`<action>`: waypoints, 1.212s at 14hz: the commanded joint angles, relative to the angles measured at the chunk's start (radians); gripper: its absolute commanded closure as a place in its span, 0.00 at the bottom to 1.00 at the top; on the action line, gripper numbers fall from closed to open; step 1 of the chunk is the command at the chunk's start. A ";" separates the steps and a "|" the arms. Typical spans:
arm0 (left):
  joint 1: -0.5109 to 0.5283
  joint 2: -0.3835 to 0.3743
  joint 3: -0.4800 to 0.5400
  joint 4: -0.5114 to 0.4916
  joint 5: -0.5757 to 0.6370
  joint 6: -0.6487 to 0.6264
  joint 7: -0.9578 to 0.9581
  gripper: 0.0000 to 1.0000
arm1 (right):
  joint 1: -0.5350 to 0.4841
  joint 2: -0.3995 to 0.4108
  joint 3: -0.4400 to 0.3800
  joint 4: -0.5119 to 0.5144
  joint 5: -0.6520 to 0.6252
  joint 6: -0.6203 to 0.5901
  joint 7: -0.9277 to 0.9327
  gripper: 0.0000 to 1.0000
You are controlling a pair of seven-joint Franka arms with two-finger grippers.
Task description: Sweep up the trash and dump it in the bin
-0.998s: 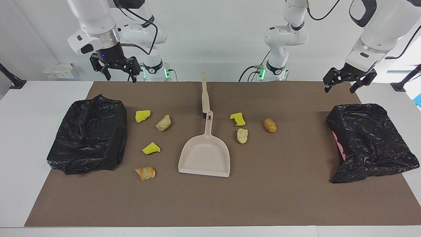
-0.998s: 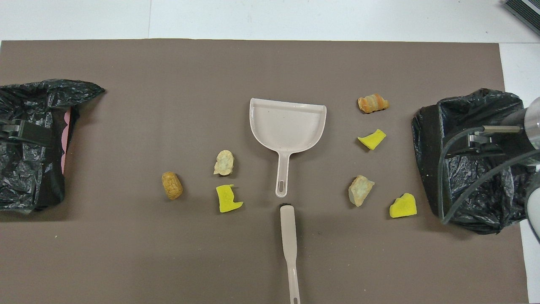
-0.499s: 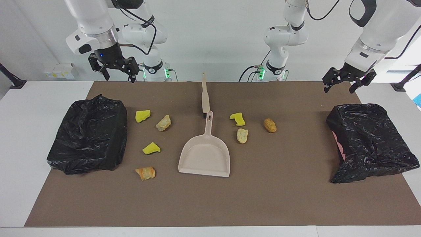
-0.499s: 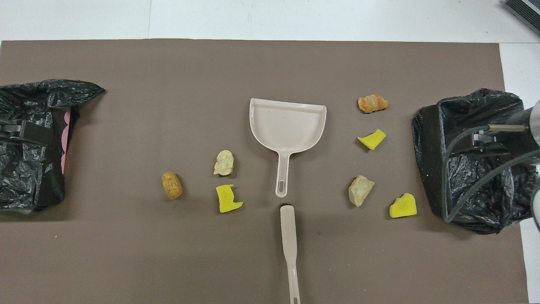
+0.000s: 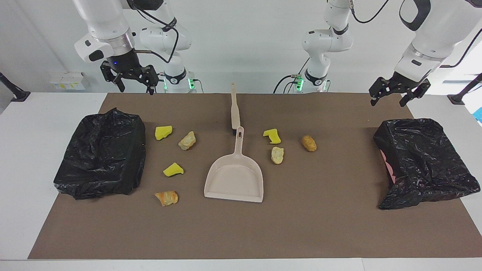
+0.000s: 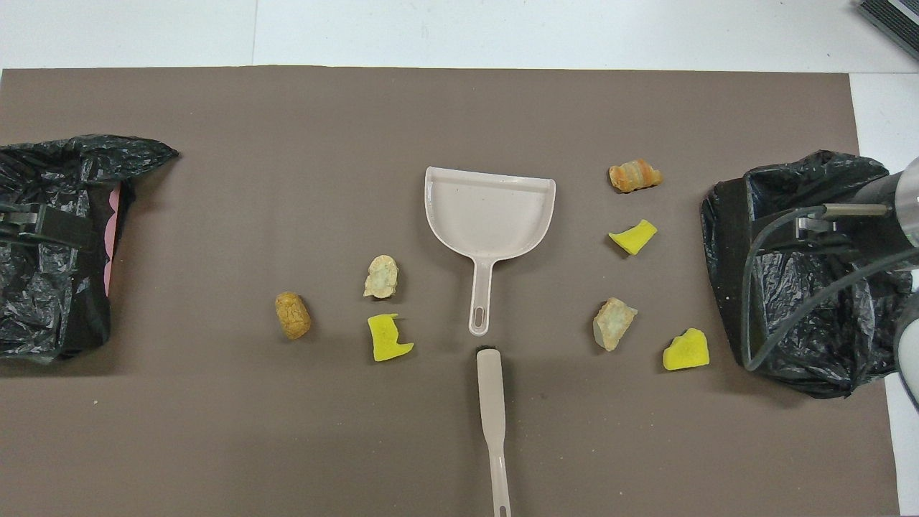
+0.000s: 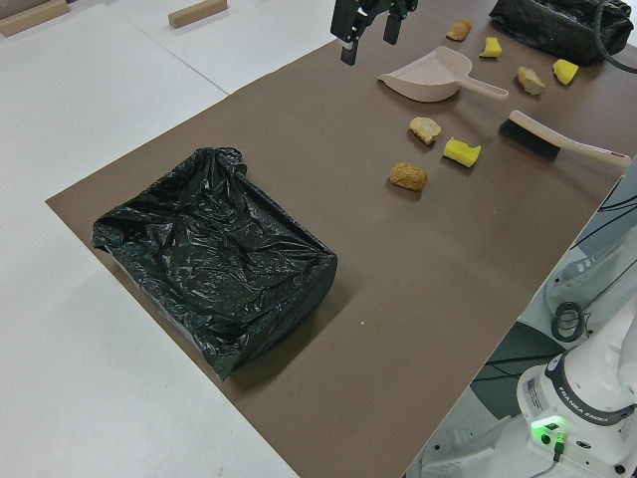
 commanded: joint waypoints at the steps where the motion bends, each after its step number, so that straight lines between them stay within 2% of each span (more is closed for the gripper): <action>1: -0.025 -0.033 0.008 -0.044 -0.011 0.000 0.002 0.00 | 0.017 0.036 0.010 -0.003 0.013 0.060 0.040 0.00; 6: -0.128 -0.108 0.008 -0.211 -0.016 0.020 0.002 0.00 | 0.102 0.165 0.013 0.043 0.002 0.158 0.105 0.00; 8: -0.174 -0.130 0.008 -0.278 -0.052 0.038 0.002 0.00 | 0.135 0.200 0.013 0.045 -0.007 0.198 0.123 0.00; 13: -0.318 -0.266 0.008 -0.579 -0.071 0.251 -0.003 0.00 | 0.243 0.274 0.013 0.034 -0.009 0.283 0.272 0.00; 17: -0.411 -0.273 0.008 -0.744 -0.074 0.403 -0.006 0.00 | 0.281 0.334 0.013 0.025 0.005 0.318 0.312 0.00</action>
